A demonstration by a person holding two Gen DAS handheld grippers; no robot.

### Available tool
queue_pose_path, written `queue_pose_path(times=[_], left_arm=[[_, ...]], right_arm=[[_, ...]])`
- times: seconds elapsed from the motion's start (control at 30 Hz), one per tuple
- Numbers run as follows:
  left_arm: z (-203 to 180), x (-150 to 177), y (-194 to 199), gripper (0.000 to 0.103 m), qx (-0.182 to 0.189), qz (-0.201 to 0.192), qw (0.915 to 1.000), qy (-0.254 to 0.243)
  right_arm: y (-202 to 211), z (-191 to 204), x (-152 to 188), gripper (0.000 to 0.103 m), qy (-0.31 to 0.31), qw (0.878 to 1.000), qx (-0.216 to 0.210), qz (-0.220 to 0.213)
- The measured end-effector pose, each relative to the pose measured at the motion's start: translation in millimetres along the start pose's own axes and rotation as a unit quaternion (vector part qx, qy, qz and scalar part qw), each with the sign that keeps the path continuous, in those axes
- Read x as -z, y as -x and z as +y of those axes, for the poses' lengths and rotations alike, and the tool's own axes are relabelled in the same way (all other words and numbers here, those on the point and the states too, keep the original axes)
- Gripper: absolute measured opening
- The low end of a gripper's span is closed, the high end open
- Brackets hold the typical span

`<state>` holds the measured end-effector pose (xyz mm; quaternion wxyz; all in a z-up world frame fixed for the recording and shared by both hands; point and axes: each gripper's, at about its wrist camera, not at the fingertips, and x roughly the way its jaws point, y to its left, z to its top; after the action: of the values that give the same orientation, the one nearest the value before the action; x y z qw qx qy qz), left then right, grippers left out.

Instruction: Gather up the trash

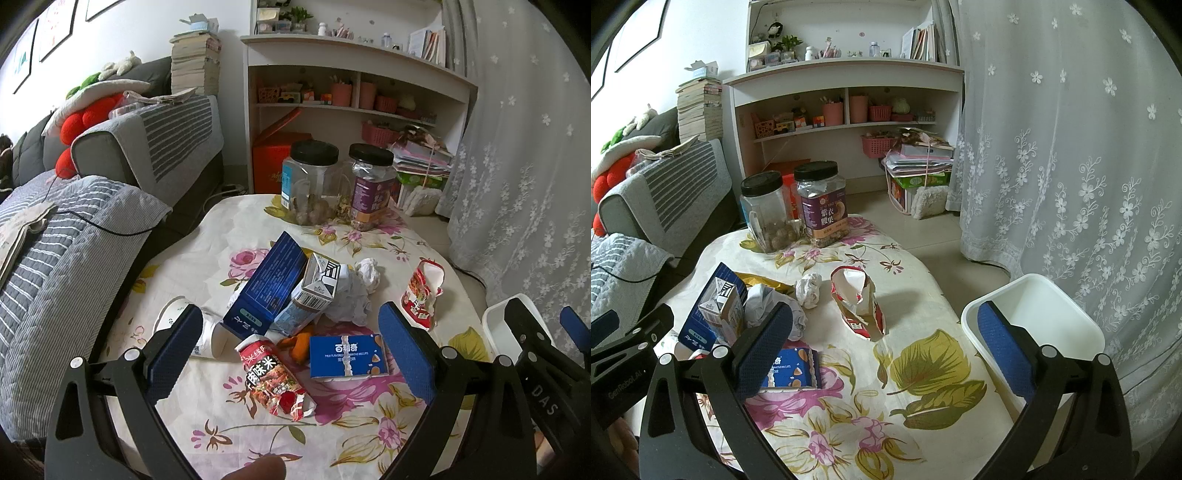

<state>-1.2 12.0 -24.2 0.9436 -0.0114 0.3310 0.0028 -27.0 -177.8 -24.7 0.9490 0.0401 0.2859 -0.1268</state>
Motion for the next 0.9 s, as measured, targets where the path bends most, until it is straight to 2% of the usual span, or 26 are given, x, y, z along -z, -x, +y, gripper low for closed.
queue_pose_path(times=[0.7, 0.8, 0.9], left_arm=[[1.2, 2.4, -2.3, 0.093, -0.001, 0.004, 1.0000, 0.002], [5.3, 7.2, -8.9, 0.093, -0.008, 0.019, 0.9998, 0.007], [13.1, 9.7, -26.6, 0.093, -0.019, 0.056, 0.9981, 0.015]], right_arm=[[-0.8, 0.3, 0.4, 0.096, 0.001, 1.000, 0.000, 0.002], [-1.9, -0.3, 0.6, 0.096, -0.001, 1.000, 0.000, 0.008], [-7.6, -1.4, 3.8, 0.096, -0.002, 1.000, 0.004, 0.024]])
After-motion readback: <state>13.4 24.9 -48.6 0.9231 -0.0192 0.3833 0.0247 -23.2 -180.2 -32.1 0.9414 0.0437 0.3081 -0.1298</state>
